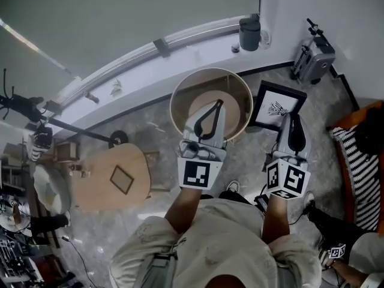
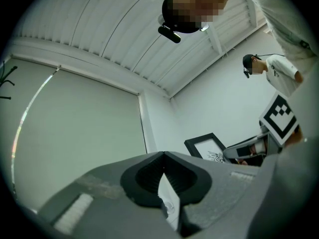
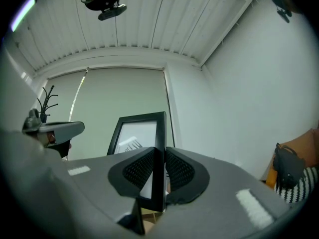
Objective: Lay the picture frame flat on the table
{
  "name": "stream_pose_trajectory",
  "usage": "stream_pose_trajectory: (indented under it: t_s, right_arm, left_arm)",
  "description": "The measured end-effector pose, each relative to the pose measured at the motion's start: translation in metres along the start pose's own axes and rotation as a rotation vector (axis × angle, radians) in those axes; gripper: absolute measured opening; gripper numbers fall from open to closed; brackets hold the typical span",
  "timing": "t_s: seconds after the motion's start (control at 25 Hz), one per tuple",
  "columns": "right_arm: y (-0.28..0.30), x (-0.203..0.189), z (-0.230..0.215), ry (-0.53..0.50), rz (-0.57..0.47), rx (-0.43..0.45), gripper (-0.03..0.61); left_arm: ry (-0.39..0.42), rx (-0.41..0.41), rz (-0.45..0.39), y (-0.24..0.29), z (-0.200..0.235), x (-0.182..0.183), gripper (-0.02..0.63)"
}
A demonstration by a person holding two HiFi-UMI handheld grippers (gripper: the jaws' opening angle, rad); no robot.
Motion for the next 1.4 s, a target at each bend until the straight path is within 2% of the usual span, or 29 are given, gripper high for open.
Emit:
stream_pose_trajectory:
  t_s: [0.36,0.72,1.04,1.4]
  right_arm:
    - [0.011,-0.02,-0.009,0.014,0.016,0.027,0.072]
    - [0.042,-0.03,0.0,-0.01,0.028,0.037,0.072]
    - [0.104,-0.023,0.027,-0.039,0.023,0.033,0.072]
    - [0.174,-0.024,0.078,-0.059,0.021,0.085,0.071]
  left_arm:
    - [0.014,0.027,0.028,0.005,-0.006,-0.018,0.003]
    - [-0.017,0.035,0.02,0.025,0.016,-0.039,0.003]
    - [-0.034,0.045,0.006,0.066,0.071,-0.056,0.003]
    - [-0.024,0.098,-0.001,0.084,0.141,-0.075,0.003]
Point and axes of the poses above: the fingertips, and each gripper's own axes: y forward along the fingers, z to its left, x out of its top, the point moved 10 cm from there along -y, backward along the fingers, and after that the axes turned 3 degrees about -y, right-handed, at the moved point
